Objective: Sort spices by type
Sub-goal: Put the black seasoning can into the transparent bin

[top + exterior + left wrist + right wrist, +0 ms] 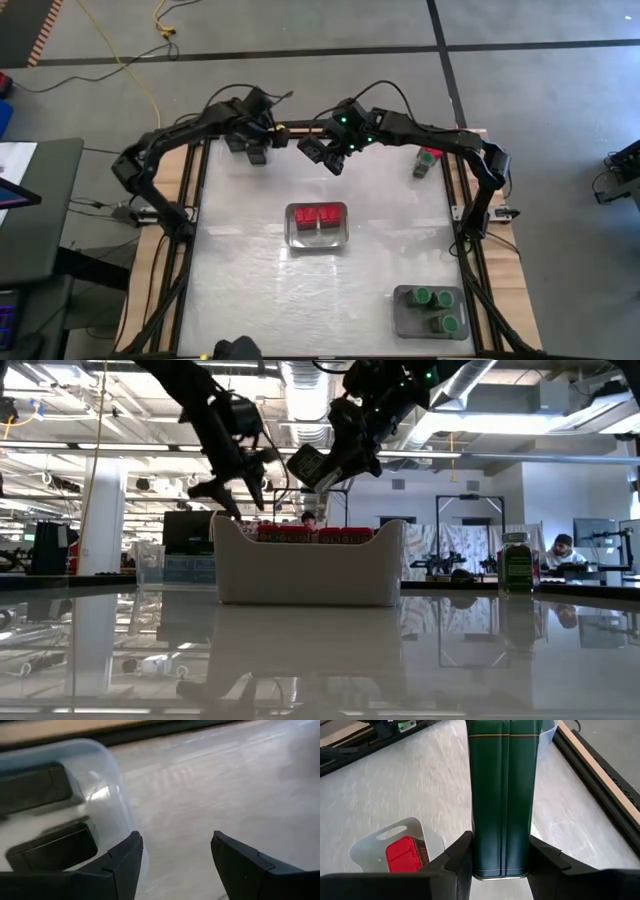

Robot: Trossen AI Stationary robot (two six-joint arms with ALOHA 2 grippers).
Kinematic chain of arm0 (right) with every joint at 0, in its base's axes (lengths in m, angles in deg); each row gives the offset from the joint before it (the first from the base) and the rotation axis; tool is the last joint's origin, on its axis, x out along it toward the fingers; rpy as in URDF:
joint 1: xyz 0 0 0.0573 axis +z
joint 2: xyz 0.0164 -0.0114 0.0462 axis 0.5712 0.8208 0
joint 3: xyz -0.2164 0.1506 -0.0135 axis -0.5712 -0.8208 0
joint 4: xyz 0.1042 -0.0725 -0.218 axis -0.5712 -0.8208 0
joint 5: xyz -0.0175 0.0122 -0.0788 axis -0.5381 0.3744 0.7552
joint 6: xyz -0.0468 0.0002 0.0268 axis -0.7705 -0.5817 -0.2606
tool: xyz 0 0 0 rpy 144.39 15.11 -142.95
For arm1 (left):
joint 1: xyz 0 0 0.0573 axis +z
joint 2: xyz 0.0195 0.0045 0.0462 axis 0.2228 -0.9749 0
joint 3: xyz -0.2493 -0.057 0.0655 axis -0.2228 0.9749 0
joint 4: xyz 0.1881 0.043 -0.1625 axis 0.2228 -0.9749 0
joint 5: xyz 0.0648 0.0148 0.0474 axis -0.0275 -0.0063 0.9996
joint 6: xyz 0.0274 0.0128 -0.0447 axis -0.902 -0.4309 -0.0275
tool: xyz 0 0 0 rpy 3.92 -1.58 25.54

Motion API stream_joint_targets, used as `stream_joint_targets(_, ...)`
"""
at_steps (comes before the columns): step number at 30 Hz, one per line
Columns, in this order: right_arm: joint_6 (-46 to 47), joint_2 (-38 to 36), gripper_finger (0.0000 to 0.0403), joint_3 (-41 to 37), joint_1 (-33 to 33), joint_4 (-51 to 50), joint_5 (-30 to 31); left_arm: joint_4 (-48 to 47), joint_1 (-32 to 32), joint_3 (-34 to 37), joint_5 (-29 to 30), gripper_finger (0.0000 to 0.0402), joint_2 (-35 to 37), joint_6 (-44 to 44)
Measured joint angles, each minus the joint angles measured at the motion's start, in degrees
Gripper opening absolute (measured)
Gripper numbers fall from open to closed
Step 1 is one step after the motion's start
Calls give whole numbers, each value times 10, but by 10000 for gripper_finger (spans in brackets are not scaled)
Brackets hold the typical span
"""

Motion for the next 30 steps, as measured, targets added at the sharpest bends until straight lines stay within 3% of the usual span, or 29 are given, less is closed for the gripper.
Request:
stream_joint_targets(9, -3, 0, 168, 0, 20, 0, 1, 1, 5, 0, 1, 224, -44, 44)
stream_joint_targets(30, -21, 0, 169, 0, 16, -12, 2, -43, 32, 0, 44, 224, -46, 46)
